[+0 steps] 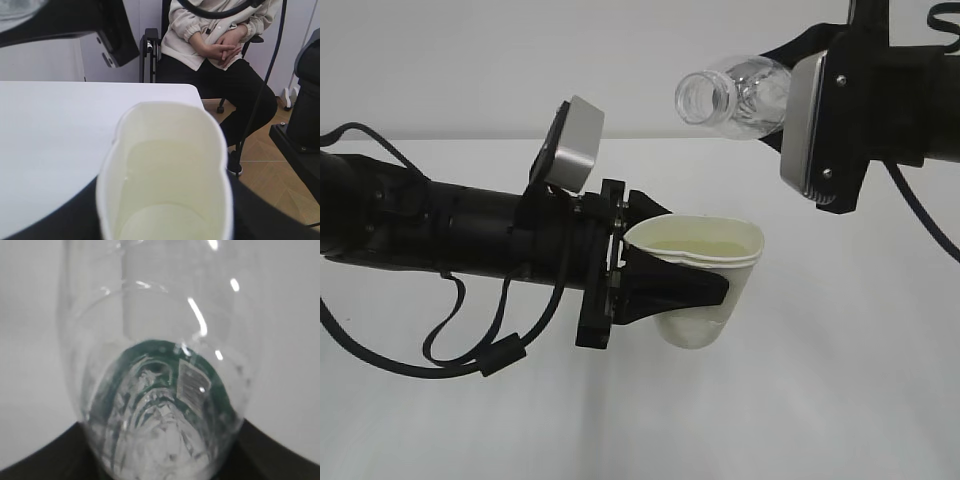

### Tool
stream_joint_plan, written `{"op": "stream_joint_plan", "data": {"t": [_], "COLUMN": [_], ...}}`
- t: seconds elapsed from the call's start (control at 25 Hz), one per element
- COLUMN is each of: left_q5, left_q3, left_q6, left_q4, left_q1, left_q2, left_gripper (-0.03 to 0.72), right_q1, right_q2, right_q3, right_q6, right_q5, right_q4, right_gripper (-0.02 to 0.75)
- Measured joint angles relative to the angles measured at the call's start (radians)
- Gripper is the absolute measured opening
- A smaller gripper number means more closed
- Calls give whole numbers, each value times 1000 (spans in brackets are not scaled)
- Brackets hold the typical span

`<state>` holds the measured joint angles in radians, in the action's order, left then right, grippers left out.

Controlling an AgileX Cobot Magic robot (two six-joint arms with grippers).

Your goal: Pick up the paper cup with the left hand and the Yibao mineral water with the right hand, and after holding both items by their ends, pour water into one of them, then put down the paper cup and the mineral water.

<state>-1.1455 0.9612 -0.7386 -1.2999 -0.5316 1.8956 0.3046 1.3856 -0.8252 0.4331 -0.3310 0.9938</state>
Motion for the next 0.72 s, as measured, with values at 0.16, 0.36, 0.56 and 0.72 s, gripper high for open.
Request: {"op": "stream_joint_plan", "data": {"t": [0.16, 0.36, 0.56, 0.72], "left_q5": [0, 0, 0, 0], "left_q3": [0, 0, 0, 0], "left_q6": [0, 0, 0, 0], "left_q4": [0, 0, 0, 0], "left_q1": [0, 0, 0, 0], "left_q2": [0, 0, 0, 0], "left_gripper": [351, 348, 346, 345], "right_q1": [0, 0, 0, 0], "right_q2": [0, 0, 0, 0], "right_q3": [0, 0, 0, 0], "right_q6": [-41, -90, -122, -134], "right_q5": [0, 0, -4, -8], "right_q4": [0, 0, -15, -43], "right_gripper": [420, 420, 420, 420]}}
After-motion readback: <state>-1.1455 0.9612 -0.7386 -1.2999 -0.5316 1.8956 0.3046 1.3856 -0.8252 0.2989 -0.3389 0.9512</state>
